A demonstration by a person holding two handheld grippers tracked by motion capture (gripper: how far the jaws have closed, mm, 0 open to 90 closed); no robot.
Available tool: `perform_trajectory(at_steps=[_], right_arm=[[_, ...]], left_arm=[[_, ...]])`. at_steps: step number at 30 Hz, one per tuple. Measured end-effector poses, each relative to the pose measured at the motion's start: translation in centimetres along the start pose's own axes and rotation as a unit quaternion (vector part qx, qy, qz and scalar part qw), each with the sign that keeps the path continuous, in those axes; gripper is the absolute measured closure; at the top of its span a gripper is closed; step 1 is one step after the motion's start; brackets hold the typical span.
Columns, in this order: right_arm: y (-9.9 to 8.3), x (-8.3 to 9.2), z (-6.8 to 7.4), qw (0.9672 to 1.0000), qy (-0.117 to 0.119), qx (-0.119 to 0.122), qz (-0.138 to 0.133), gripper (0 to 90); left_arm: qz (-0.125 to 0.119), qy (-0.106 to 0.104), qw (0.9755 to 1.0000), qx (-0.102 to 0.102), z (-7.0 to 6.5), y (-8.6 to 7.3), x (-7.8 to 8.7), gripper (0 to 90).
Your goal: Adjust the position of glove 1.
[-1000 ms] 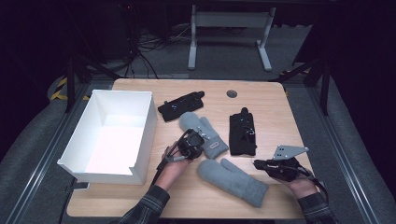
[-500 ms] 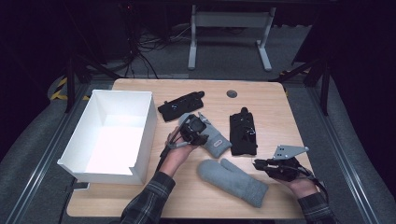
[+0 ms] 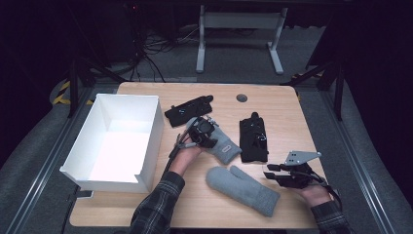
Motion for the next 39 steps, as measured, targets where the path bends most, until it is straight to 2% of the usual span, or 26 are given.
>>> perform_trajectory(at_steps=[2, 5, 6, 8, 11, 15, 19, 23, 26, 32, 36, 39], right_arm=[[-0.1, 0.0, -0.1, 1.0000, -0.005, -0.005, -0.003, 53.6], [-0.5, -0.1, -0.6, 0.9997, -0.016, -0.016, 0.001, 45.0], [-0.5, -0.1, -0.7, 0.9997, -0.017, -0.018, 0.002, 43.3], [-0.8, -0.1, -1.0, 0.9994, -0.026, -0.022, 0.006, 38.6], [-1.1, -0.2, -1.3, 0.9992, -0.030, -0.026, 0.008, 36.8], [-1.6, -0.1, -2.1, 0.9981, -0.051, -0.030, 0.017, 29.7], [-2.1, -0.1, -2.8, 0.9966, -0.069, -0.039, 0.024, 22.3], [-2.5, -0.3, -3.3, 0.9957, -0.075, -0.042, 0.034, 20.2], [-2.7, -0.5, -3.5, 0.9951, -0.078, -0.048, 0.038, 19.6], [-3.0, -0.5, -3.6, 0.9951, -0.083, -0.045, 0.028, 17.9], [-3.3, -0.7, -3.4, 0.9955, -0.088, -0.028, 0.019, 15.2], [-3.5, -0.7, -3.4, 0.9956, -0.089, -0.026, 0.011, 14.6]], left_arm=[[0.001, 0.000, 1.0000, 0.000, 0.0, 0.0, -0.1, 80.0], [0.002, 0.001, 1.0000, 0.001, -0.1, 0.1, 0.0, 85.1], [0.001, 0.000, 1.0000, 0.002, 0.0, 0.2, 0.2, 85.5], [-0.011, -0.007, 0.9998, 0.018, 0.2, 0.4, 0.7, 86.2], [-0.023, -0.010, 0.9993, 0.029, 0.4, 0.7, 1.5, 86.8], [-0.041, -0.010, 0.9983, 0.041, 0.4, 1.4, 3.4, 87.2], [-0.044, -0.007, 0.9980, 0.046, 0.2, 1.7, 4.9, 87.4], [-0.049, -0.010, 0.9975, 0.049, -0.3, 2.0, 6.5, 87.5], [-0.061, -0.015, 0.9965, 0.055, -0.6, 2.2, 7.7, 87.6], [-0.082, -0.031, 0.9945, 0.058, -1.4, 2.9, 9.5, 87.7], [-0.088, -0.045, 0.9937, 0.054, -2.5, 3.1, 10.3, 87.7], [-0.093, -0.059, 0.9927, 0.050, -3.6, 3.0, 10.5, 87.7]])
Point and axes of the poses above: each handheld gripper's, and its own axes: x roughly backward along the jaws, y roughly out of its top, z roughly to its left, the point moved 1 cm from there along -x, roughly forward along the jaws, and after that the axes turned 13 degrees about -z, right-handed, at the moved point
